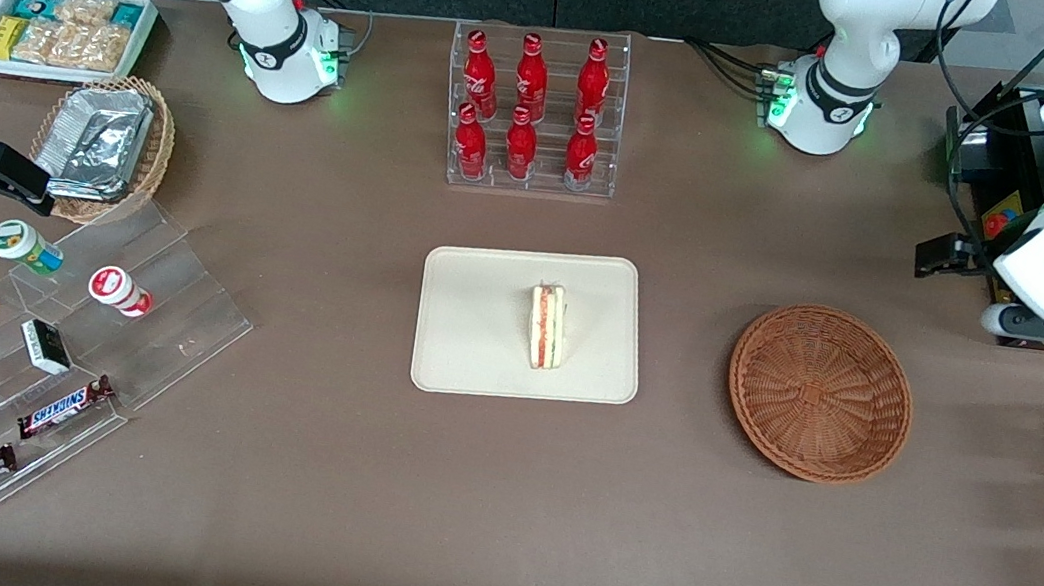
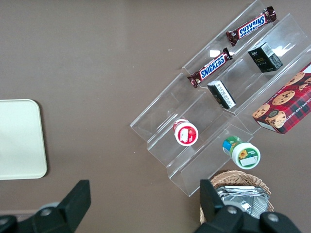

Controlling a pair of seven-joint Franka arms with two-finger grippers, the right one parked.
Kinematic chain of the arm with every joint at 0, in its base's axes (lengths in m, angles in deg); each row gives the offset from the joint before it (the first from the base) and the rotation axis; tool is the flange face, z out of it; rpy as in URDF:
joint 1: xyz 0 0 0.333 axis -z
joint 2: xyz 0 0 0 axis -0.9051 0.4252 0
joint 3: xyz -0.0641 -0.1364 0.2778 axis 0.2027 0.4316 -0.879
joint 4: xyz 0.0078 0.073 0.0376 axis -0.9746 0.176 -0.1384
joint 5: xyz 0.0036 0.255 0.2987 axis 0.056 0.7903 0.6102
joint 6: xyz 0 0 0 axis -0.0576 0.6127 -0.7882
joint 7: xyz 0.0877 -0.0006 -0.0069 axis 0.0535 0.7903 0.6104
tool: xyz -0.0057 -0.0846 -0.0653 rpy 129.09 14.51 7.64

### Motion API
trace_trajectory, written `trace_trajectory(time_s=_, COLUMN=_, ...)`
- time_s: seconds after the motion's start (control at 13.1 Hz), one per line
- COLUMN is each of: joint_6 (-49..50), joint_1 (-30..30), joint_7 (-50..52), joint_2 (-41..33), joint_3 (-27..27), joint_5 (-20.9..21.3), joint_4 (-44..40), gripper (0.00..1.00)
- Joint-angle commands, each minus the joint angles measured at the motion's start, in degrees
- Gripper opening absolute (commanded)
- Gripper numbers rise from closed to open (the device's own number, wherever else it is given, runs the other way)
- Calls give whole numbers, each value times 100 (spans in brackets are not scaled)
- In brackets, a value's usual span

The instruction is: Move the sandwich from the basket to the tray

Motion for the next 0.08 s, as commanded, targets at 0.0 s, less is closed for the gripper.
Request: trace_trajectory(time_s=0.0, joint_6=543, joint_1=-20, joint_7=-98, joint_2=-57, joint_3=20, joint_5=-5, joint_4=-457, gripper=100)
